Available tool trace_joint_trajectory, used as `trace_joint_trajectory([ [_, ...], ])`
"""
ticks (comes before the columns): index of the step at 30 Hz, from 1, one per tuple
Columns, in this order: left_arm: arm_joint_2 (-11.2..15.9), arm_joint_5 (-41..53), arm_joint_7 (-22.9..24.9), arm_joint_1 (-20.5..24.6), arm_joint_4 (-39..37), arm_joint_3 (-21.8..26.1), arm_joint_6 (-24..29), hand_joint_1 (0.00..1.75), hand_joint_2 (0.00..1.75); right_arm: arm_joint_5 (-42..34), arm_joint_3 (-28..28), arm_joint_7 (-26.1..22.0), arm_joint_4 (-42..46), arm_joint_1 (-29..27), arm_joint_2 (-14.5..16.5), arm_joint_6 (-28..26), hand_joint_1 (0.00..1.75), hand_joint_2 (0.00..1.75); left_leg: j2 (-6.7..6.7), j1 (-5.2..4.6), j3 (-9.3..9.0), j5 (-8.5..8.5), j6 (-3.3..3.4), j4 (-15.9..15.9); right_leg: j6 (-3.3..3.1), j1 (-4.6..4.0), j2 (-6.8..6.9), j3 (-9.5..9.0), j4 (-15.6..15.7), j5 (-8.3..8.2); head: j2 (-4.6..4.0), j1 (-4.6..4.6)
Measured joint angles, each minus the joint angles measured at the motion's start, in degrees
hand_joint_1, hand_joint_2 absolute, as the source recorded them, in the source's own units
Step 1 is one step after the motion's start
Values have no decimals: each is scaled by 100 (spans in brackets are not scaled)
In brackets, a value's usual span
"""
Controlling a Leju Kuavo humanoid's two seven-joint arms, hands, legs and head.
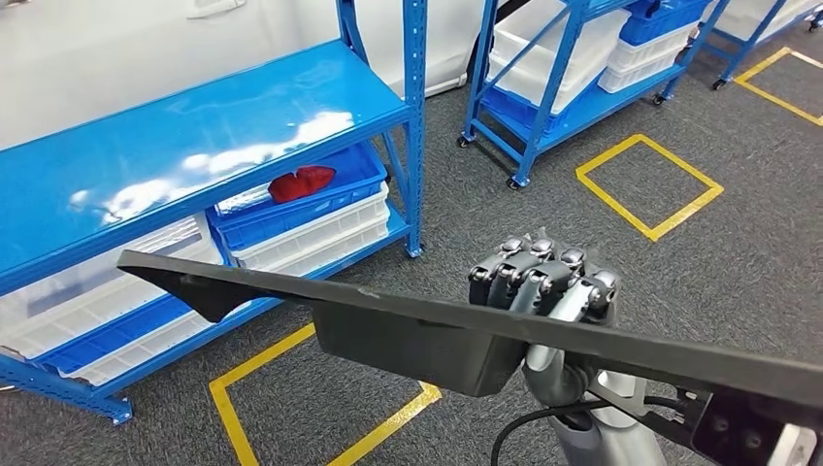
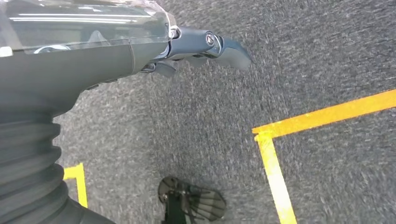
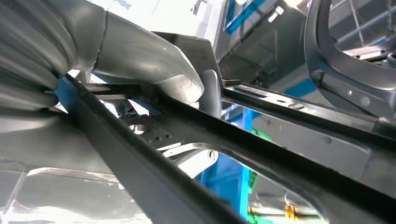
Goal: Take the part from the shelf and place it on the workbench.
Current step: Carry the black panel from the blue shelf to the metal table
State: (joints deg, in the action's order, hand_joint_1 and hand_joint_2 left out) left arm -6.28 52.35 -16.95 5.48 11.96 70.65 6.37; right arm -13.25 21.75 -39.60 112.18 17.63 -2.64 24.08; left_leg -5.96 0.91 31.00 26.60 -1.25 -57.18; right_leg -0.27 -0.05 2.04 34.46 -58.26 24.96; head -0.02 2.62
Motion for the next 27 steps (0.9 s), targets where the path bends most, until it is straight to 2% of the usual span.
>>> trace_joint_trajectory([
  [1,16,-8,25,8,0,2,3,0,175,-26,0,-9,-10,9,-13,4,175,175,6,9,-12,28,-33,-16,-39,6,-57,-7,24,-16,1,0],
  [3,50,-36,74,15,0,7,10,0,175,-73,0,-17,-23,41,-30,25,175,175,201,32,93,241,-76,-306,-119,31,-162,-32,76,-55,1,1],
  [5,89,-57,100,-7,0,13,15,0,175,-96,0,-22,-39,67,-36,45,175,175,464,38,438,631,-88,-1057,-165,29,-278,-34,88,-70,1,2],
  [6,111,-62,106,-21,0,17,17,0,175,-102,0,-21,-51,68,-37,51,175,175,519,33,628,775,-90,-1443,-175,17,-350,-32,86,-71,1,2],
  [7,132,-64,108,-31,0,21,17,0,175,-105,0,-21,-65,65,-39,52,175,175,546,27,756,813,-84,-1677,-179,2,-428,-33,82,-70,2,2],
  [8,147,-66,108,-36,0,23,17,0,175,-106,0,-20,-75,64,-41,53,175,175,560,24,783,729,-69,-1686,-183,-11,-504,-37,76,-69,2,2],
  [9,156,-67,108,-37,0,25,17,0,175,-106,0,-20,-81,65,-42,52,175,175,586,23,702,540,-44,-1459,-182,-22,-579,-45,69,-67,2,2],
  [10,162,-68,108,-36,0,26,17,0,175,-108,0,-20,-84,67,-42,52,175,175,668,22,538,295,-10,-1062,-180,-27,-651,-52,62,-64,2,2],
  [12,181,-66,109,-39,0,28,17,0,175,-109,0,-21,-90,75,-42,51,175,175,915,26,232,-17,50,-327,-154,-39,-787,-35,35,-61,2,2],
  [13,190,-67,109,-41,0,31,18,0,175,-110,0,-21,-94,78,-44,51,175,175,999,21,153,-70,67,-131,-127,-31,-852,-10,25,-67,2,1],
  [14,199,-71,111,-40,0,34,19,0,175,-110,0,-20,-99,78,-46,51,175,175,1012,11,130,-61,77,-66,-93,-19,-916,16,19,-78,2,0],
  [15,200,-79,114,-34,0,38,22,0,175,-111,0,-20,-101,78,-51,51,175,175,958,5,120,-71,86,-41,-53,-1,-984,39,22,-92,2,1],
  [16,201,-90,128,-24,0,42,27,0,175,-114,-1,-20,-101,77,-56,52,175,175,892,10,109,-86,111,-16,-18,5,-977,50,16,-91,1,1],
  [17,205,-103,151,-15,1,47,32,0,175,-125,-1,-19,-99,83,-60,54,175,175,824,20,92,-101,142,12,17,-2,-874,79,-42,-48,1,0],
  [18,210,-114,180,-11,1,55,36,0,175,-144,-2,-19,-97,91,-63,55,175,175,751,32,77,-112,171,37,49,-9,-713,155,-200,54,0,0],
  [20,234,-140,248,-28,2,82,22,0,175,-212,-17,-20,-87,84,-65,63,175,175,600,29,64,-109,206,51,105,6,-362,486,-865,400,1,-1],
  [21,251,-151,275,-42,2,102,8,0,175,-245,-39,-21,-82,61,-65,68,175,175,522,24,65,-102,208,49,129,29,-289,687,-1252,554,1,0],
  [22,269,-160,299,-52,2,120,-6,0,175,-278,-72,-21,-78,29,-66,74,175,175,445,22,65,-94,205,48,149,53,-254,831,-1528,629,2,0],
  [23,286,-163,318,-56,2,133,-17,0,175,-307,-117,-22,-75,-2,-66,79,175,175,372,22,62,-86,197,46,165,74,-233,875,-1604,600,2,0],
  [24,303,-155,333,-54,2,140,-32,0,175,-344,-176,-21,-71,-25,-68,86,175,175,303,23,55,-75,187,42,173,88,-202,785,-1430,468,2,0],
  [25,318,-143,347,-52,2,143,-53,0,175,-401,-255,-20,-63,-36,-73,105,175,175,239,23,44,-60,170,34,174,95,-129,586,-1061,277,2,0],
  [27,355,-110,370,-49,3,143,-117,0,175,-558,-479,4,-33,-35,-87,199,175,175,130,5,16,-20,117,12,120,62,103,176,-290,23,1,0],
])
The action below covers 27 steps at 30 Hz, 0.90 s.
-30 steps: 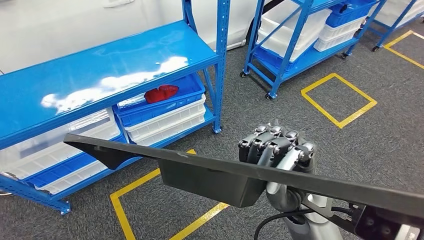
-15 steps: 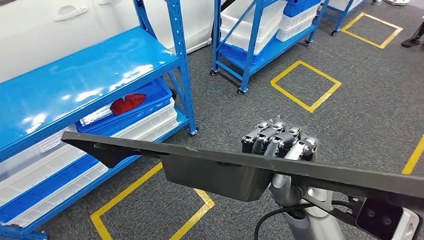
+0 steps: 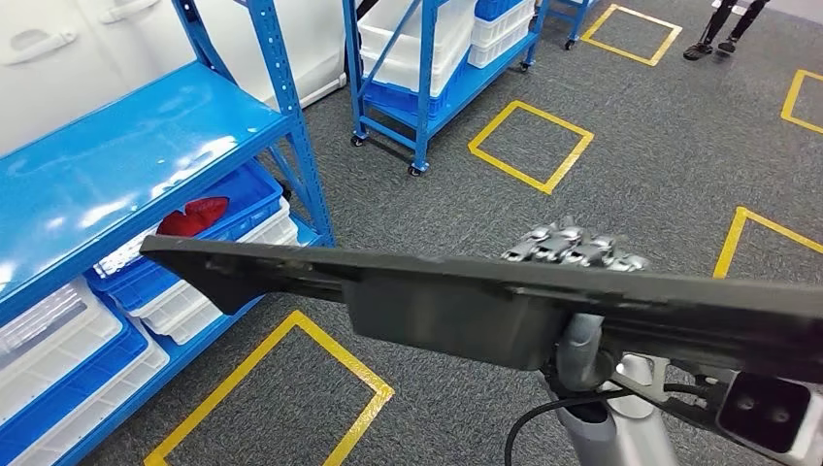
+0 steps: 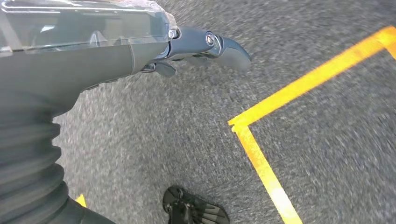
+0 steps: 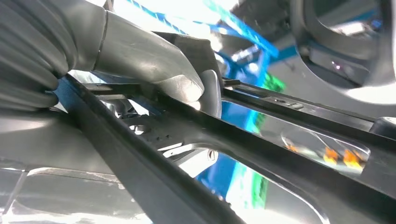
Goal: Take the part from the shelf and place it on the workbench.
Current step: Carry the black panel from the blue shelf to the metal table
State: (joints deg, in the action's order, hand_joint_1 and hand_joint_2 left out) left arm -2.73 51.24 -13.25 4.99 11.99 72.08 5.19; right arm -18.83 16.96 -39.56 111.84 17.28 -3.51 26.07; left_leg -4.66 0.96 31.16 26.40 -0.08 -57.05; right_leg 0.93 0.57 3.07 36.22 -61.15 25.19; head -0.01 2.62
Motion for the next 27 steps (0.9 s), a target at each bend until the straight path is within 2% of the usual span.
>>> trace_joint_trajectory([
  [1,22,18,4,0,1,0,-36,0,175,-74,-125,22,17,0,-6,68,175,175,-47,-12,-12,17,-33,-7,-41,-24,72,-105,205,-41,0,0],
  [2,43,34,-1,-1,1,0,-78,0,175,-123,-247,51,37,-12,-9,144,175,175,-95,-23,-25,31,-69,-7,-86,-51,82,-127,269,-28,0,0],
  [4,78,71,-38,11,1,-3,-172,0,175,-115,-470,98,78,-76,-10,283,175,175,-193,-19,-53,56,-141,4,-165,-55,-54,-118,281,-47,0,1],
  [5,91,89,-62,22,1,-6,-222,0,175,-71,-569,104,101,-116,-10,342,175,175,-151,-7,-58,104,-173,-32,-202,-45,-120,-127,302,-59,0,1],
  [7,105,131,-94,34,1,-15,-303,0,175,38,-721,67,131,-181,-4,415,175,175,101,21,80,357,-205,-403,-276,-18,-236,-151,345,-86,-1,1],
  [8,109,145,-99,30,1,-18,-332,0,175,83,-781,37,137,-217,0,440,175,175,258,25,237,549,-211,-765,-297,-27,-297,-153,350,-88,-1,1],
  [9,109,156,-100,19,1,-20,-352,0,175,109,-833,14,137,-259,4,459,175,175,349,24,434,729,-212,-1174,-316,-38,-365,-151,348,-88,0,1],
  [10,109,161,-101,9,1,-20,-364,0,175,121,-880,-2,136,-304,7,483,175,175,392,20,607,836,-211,-1508,-324,-52,-444,-152,346,-86,0,1],
  [11,109,162,-106,3,1,-20,-373,0,175,120,-918,-9,135,-338,8,510,175,175,414,15,706,833,-202,-1667,-328,-67,-530,-153,341,-86,0,1],
  [12,109,161,-117,4,1,-21,-379,0,175,116,-947,-12,133,-358,8,538,175,175,429,14,700,706,-184,-1591,-331,-82,-615,-158,332,-84,0,1],
  [13,109,161,-131,9,1,-21,-384,0,175,117,-968,-15,133,-365,8,560,175,175,463,11,591,489,-153,-1300,-331,-94,-698,-165,323,-82,-1,0],
  [15,111,168,-154,18,1,-26,-396,0,175,150,-994,-14,133,-362,8,580,175,175,721,9,287,82,-69,-521,-318,-101,-840,-163,299,-79,-1,0],
  [16,111,175,-153,21,0,-32,-402,0,175,175,-1000,-5,133,-362,9,578,175,175,850,4,176,-11,-42,-252,-295,-88,-907,-145,289,-83,-1,0],
  [17,110,182,-144,22,-1,-40,-406,0,175,195,-1003,7,134,-366,9,575,175,175,943,-7,121,-33,-23,-109,-261,-67,-971,-119,283,-90,0,0],
  [18,107,192,-127,26,-1,-49,-407,0,175,207,-1007,26,138,-375,10,571,175,175,945,-18,100,-21,-13,-68,-217,-49,-1042,-95,285,-104,0,0],
  [19,96,203,-104,31,-1,-58,-403,0,175,210,-1010,53,149,-389,10,564,175,175,887,-21,77,-29,-2,-32,-173,-33,-1104,-81,296,-118,0,1],
  [20,81,215,-80,38,-1,-69,-398,0,175,211,-1013,83,165,-406,10,557,175,175,822,-15,52,-48,20,9,-139,-34,-1061,-74,286,-114,0,1],
  [22,39,240,-36,41,-1,-97,-378,0,175,210,-1018,142,198,-423,10,536,175,175,670,10,-4,-83,69,91,-83,-58,-748,58,14,58,1,1],
  [23,18,253,-16,31,-1,-111,-365,0,175,211,-1018,161,207,-433,10,528,175,175,589,7,-20,-86,81,107,-63,-55,-550,214,-302,229,0,1],
  [24,-1,265,5,16,-1,-122,-351,0,175,211,-1017,174,209,-443,10,522,175,175,509,4,-24,-78,90,106,-40,-45,-429,414,-687,415,0,0],
  [25,-18,274,22,5,-1,-130,-337,0,175,212,-1015,184,208,-461,11,517,175,175,430,1,-23,-70,89,101,-18,-25,-381,595,-1034,543,0,0],
  [26,-39,282,36,0,-1,-137,-325,0,175,215,-1012,197,207,-480,11,513,175,175,350,-1,-23,-60,85,95,-1,-5,-353,704,-1242,581,0,0],
  [27,-59,285,43,3,-1,-142,-314,0,175,224,-1008,212,206,-493,11,510,175,175,277,-1,-25,-48,78,88,10,10,-330,694,-1226,512,1,0],
])
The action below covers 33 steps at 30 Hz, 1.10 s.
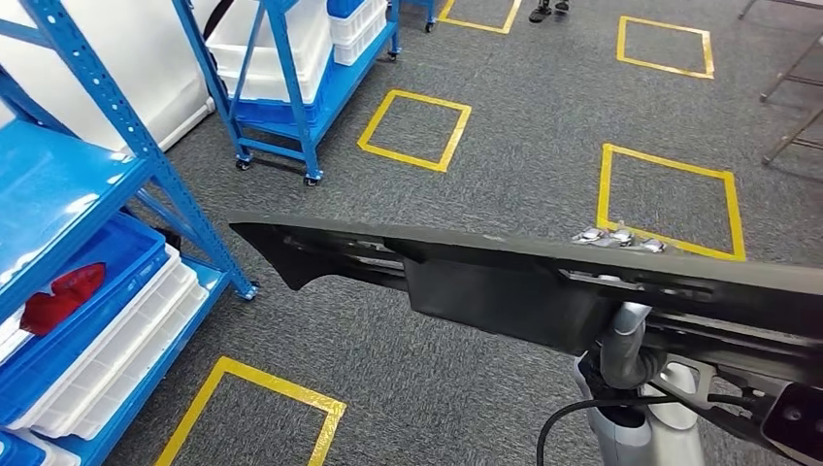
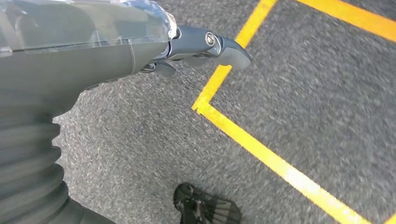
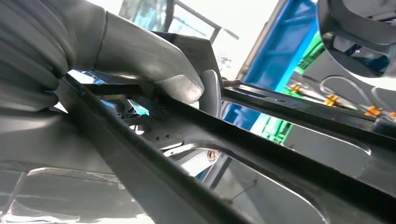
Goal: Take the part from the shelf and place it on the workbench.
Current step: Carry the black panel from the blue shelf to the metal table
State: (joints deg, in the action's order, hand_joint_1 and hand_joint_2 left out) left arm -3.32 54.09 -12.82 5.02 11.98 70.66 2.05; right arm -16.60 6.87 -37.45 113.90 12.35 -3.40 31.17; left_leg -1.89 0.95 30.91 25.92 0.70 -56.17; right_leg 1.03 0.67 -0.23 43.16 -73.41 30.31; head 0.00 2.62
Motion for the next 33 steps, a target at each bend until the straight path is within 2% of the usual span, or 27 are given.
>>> trace_joint_trajectory([
  [1,-21,1,1,5,0,-4,9,0,175,9,5,16,-1,-8,1,-4,175,175,-66,0,-6,15,-11,-10,4,10,33,-131,240,-153,0,0],
  [2,-42,1,1,11,0,-6,13,0,175,19,12,29,-1,-10,1,-9,175,175,-127,0,-16,36,-28,-25,-2,13,106,-360,649,-340,0,0],
  [4,-75,1,1,21,0,-7,16,0,175,27,31,42,0,-4,1,-20,175,175,-228,-16,-37,79,-79,-50,-57,-17,303,-730,1316,-541,0,1],
  [5,-90,1,0,24,0,-7,16,0,175,30,42,43,0,0,1,-24,175,175,-273,-26,-47,96,-114,-60,-93,-40,358,-811,1473,-565,0,1],
  [6,-102,1,1,26,0,-7,15,0,175,31,50,40,0,4,2,-26,175,175,-316,-34,-59,109,-150,-60,-131,-64,358,-811,1492,-545,0,1],
  [8,-132,1,7,32,0,-8,14,0,175,31,62,30,1,13,2,-30,175,175,-392,-26,-88,138,-219,-56,-194,-69,243,-809,1517,-560,0,1],
  [10,-159,2,12,42,0,-10,11,0,175,24,74,21,5,39,8,-42,175,175,-261,-5,-31,299,-262,-248,-262,-42,138,-827,1554,-581,-1,1],
  [12,-171,3,13,32,0,-11,9,0,175,9,103,25,8,87,24,-70,175,175,-3,9,268,658,-278,-910,-313,-41,28,-834,1575,-597,-2,2],
  [13,-173,4,14,19,0,-10,9,0,175,0,122,32,7,107,33,-89,175,175,76,10,477,832,-279,-1330,-329,-54,-36,-831,1574,-599,-1,2],
  [14,-173,2,16,7,0,-10,10,0,175,-11,140,43,4,120,39,-107,175,175,116,8,654,924,-276,-1656,-337,-70,-107,-832,1572,-600,-1,2],
  [15,-174,-3,18,0,0,-9,13,0,175,-20,156,56,-1,132,43,-123,175,175,138,3,750,901,-263,-1794,-341,-86,-180,-835,1569,-601,-1,2],
  [16,-175,-12,20,-2,0,-9,16,0,175,-28,169,69,-5,149,44,-138,175,175,153,-2,741,763,-238,-1703,-344,-101,-253,-840,1566,-601,0,2],
  [17,-177,-27,20,-1,0,-8,22,0,175,-38,183,77,-12,175,45,-148,175,175,198,-14,627,534,-201,-1388,-344,-112,-326,-847,1561,-601,0,2],
  [18,-179,-42,20,1,0,-8,31,0,175,-46,200,80,-19,208,47,-155,175,175,327,-25,461,296,-154,-965,-343,-111,-397,-851,1555,-602,0,2],
  [20,-178,-64,11,1,0,-7,48,0,175,-61,244,79,-43,275,56,-169,175,175,595,-39,184,17,-87,-287,-310,-106,-528,-832,1537,-613,-1,2],
  [21,-178,-69,4,0,0,-6,56,0,175,-66,269,74,-60,296,61,-180,175,175,671,-48,129,-9,-71,-149,-279,-89,-590,-812,1533,-624,-1,2],
  [23,-183,-75,-13,8,0,-4,63,0,175,-77,314,60,-93,320,67,-216,175,175,591,-57,98,-21,-49,-90,-203,-63,-694,-780,1537,-649,-1,2],
  [24,-187,-73,-23,17,0,-3,66,0,175,-84,327,50,-108,333,67,-233,175,175,530,-50,79,-42,-26,-53,-175,-65,-634,-760,1507,-632,0,2],
  [26,-197,-67,-40,26,0,-2,65,0,175,-94,345,33,-135,381,67,-256,175,175,387,-33,42,-82,21,20,-127,-75,-338,-598,1175,-420,-1,1],
  [27,-198,-63,-50,21,0,-2,62,0,175,-96,355,28,-148,402,67,-267,175,175,311,-44,36,-84,35,31,-105,-66,-168,-439,849,-238,-1,1],
  [29,-199,-58,-68,2,0,-2,49,0,175,-89,378,25,-177,421,66,-294,175,175,156,-54,47,-75,48,25,-53,-22,-50,-81,119,80,-1,1],
  [30,-199,-54,-80,-1,0,-2,39,0,175,-79,389,27,-190,420,64,-312,175,175,80,-55,51,-67,45,19,-30,2,-32,6,-68,113,-1,1],
  [31,-200,-48,-91,1,0,-3,28,0,175,-64,399,31,-204,419,62,-330,175,175,10,-53,55,-58,36,9,-9,25,-13,-16,-50,47,-1,1],
  [32,-202,-43,-100,7,0,-3,19,0,175,-45,411,34,-215,421,61,-346,175,175,-55,-51,55,-45,21,-9,8,45,29,-163,199,-108,0,0],
  [33,-204,-37,-104,14,0,-4,14,0,175,-26,425,37,-221,429,61,-358,175,175,-112,-50,54,-24,-2,-35,18,56,132,-387,582,-285,0,0],
])
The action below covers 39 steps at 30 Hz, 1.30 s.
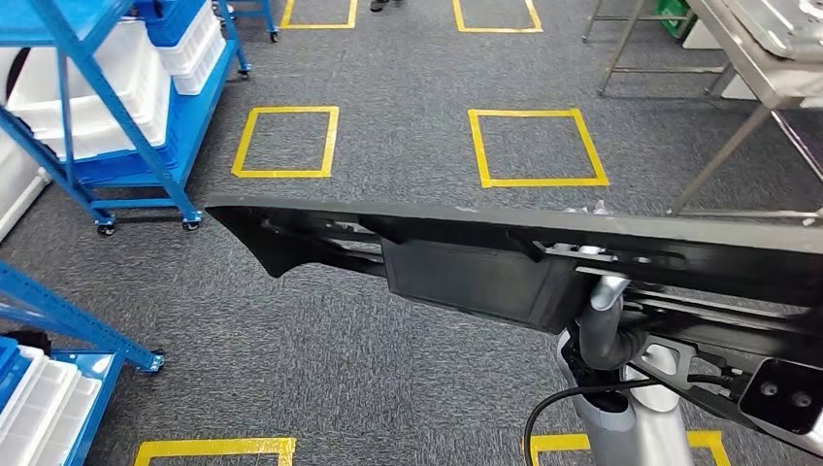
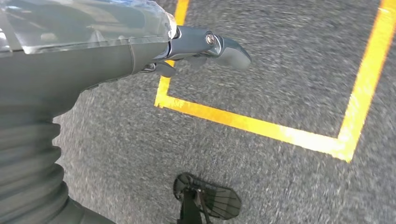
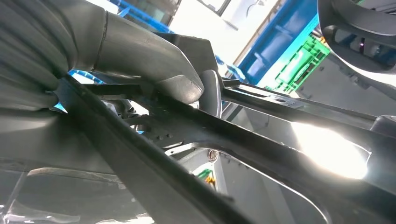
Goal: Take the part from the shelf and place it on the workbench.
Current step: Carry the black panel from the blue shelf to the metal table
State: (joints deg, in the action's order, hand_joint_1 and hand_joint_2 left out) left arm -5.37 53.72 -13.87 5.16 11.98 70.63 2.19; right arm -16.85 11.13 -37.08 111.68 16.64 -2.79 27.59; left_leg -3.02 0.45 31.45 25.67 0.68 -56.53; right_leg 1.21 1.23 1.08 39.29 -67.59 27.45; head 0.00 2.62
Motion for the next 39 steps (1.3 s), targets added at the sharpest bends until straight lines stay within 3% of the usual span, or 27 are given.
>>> trace_joint_trajectory([
  [2,-2,10,-3,11,0,-1,-4,0,175,35,44,-7,-12,31,2,-25,175,175,-99,-23,10,61,-65,-74,-32,-33,232,-362,661,-175,-1,1],
  [3,-2,16,-3,14,0,-1,-3,0,175,51,65,-15,-16,44,3,-50,175,175,-145,-37,12,87,-100,-99,-68,-56,292,-430,805,-180,-1,2],
  [6,-2,36,-2,28,0,-2,-1,0,175,125,104,-33,-20,55,4,-159,175,175,-262,-21,-14,140,-196,-127,-194,-88,145,-424,864,-181,-1,4],
  [8,-9,51,-3,39,0,-5,-4,0,175,165,132,-30,-19,75,11,-207,175,175,-80,12,82,339,-247,-397,-266,-74,33,-438,900,-210,0,4],
  [10,-16,73,-3,25,0,-7,-10,0,175,165,173,-28,-21,94,31,-229,175,175,167,28,406,713,-269,-1107,-309,-74,-86,-438,909,-220,-1,4],
  [11,-17,82,-3,11,0,-7,-13,0,175,155,193,-28,-25,92,40,-238,175,175,216,30,592,859,-273,-1488,-320,-83,-156,-436,906,-220,-1,4],
  [12,-16,90,-3,2,0,-7,-16,0,175,141,209,-27,-30,85,43,-247,175,175,241,29,720,910,-272,-1731,-323,-93,-229,-436,902,-219,-1,4],
  [13,-16,94,-2,-3,0,-7,-21,0,175,128,222,-26,-35,79,44,-260,175,175,257,29,755,845,-263,-1764,-324,-100,-301,-439,898,-219,0,4],
  [15,-16,93,1,1,0,-7,-28,0,175,116,243,-26,-44,75,47,-285,175,175,338,31,522,446,-229,-1188,-317,-103,-439,-451,890,-220,0,4],
  [16,-15,87,6,5,0,-7,-29,0,175,111,254,-27,-48,76,50,-293,175,175,482,36,353,263,-207,-785,-303,-106,-502,-448,883,-222,0,4],
  [17,-15,76,10,6,0,-7,-26,0,175,108,271,-27,-55,78,56,-297,175,175,611,43,215,137,-190,-454,-278,-104,-568,-434,875,-228,0,4],
  [19,-14,50,25,4,0,-6,-11,0,175,105,311,-25,-64,79,73,-299,175,175,765,34,109,85,-156,-177,-205,-83,-687,-392,875,-254,0,4],
  [21,-15,32,34,11,0,-4,0,0,175,73,339,-12,-67,77,84,-306,175,175,652,25,83,53,-97,-122,-124,-58,-756,-368,890,-277,0,4],
  [23,-17,16,34,19,0,-3,2,0,175,6,347,13,-66,88,85,-316,175,175,520,36,49,12,-17,-55,-79,-75,-547,-278,700,-145,0,3],
  [25,-18,0,32,2,0,-1,3,0,175,-52,362,37,-65,94,86,-328,175,175,376,23,36,5,35,-28,-59,-83,-257,22,66,203,0,3],
  [26,-17,-6,32,-9,0,2,4,0,175,-69,372,48,-66,88,87,-335,175,175,299,10,38,11,48,-29,-45,-72,-199,209,-320,367,0,3],
  [27,-17,-10,32,-16,0,4,4,0,175,-83,381,55,-66,76,87,-341,175,175,223,1,40,16,52,-31,-33,-60,-173,343,-600,452,0,3],
  [28,-17,-14,32,-16,0,5,4,0,175,-94,386,61,-67,65,87,-344,175,175,151,-5,40,22,52,-32,-25,-51,-157,379,-685,432,0,2],
  [29,-19,-16,32,-12,0,6,3,0,175,-103,388,66,-67,57,87,-346,175,175,84,-9,36,29,46,-36,-25,-47,-132,290,-530,312,0,2],
  [31,-29,-20,32,-4,0,6,1,0,175,-119,389,63,-66,51,87,-345,175,175,-28,-18,16,54,22,-47,-61,-68,46,-144,260,-14,0,2],
  [33,-41,-24,30,-1,0,7,-5,0,175,-144,390,51,-65,48,87,-337,175,175,-119,-42,-1,90,-27,-67,-116,-117,210,-457,850,-170,0,3],
  [36,-45,-28,25,-3,0,8,-13,0,175,-174,389,34,-65,38,87,-317,175,175,-207,-58,-18,119,-83,-75,-154,-154,165,-487,938,-171,-2,4],
  [39,-45,-28,25,-3,0,8,-14,0,175,-176,389,33,-65,37,87,-314,175,175,-215,-58,-21,121,-87,-75,-157,-156,156,-485,938,-170,-2,4],
])
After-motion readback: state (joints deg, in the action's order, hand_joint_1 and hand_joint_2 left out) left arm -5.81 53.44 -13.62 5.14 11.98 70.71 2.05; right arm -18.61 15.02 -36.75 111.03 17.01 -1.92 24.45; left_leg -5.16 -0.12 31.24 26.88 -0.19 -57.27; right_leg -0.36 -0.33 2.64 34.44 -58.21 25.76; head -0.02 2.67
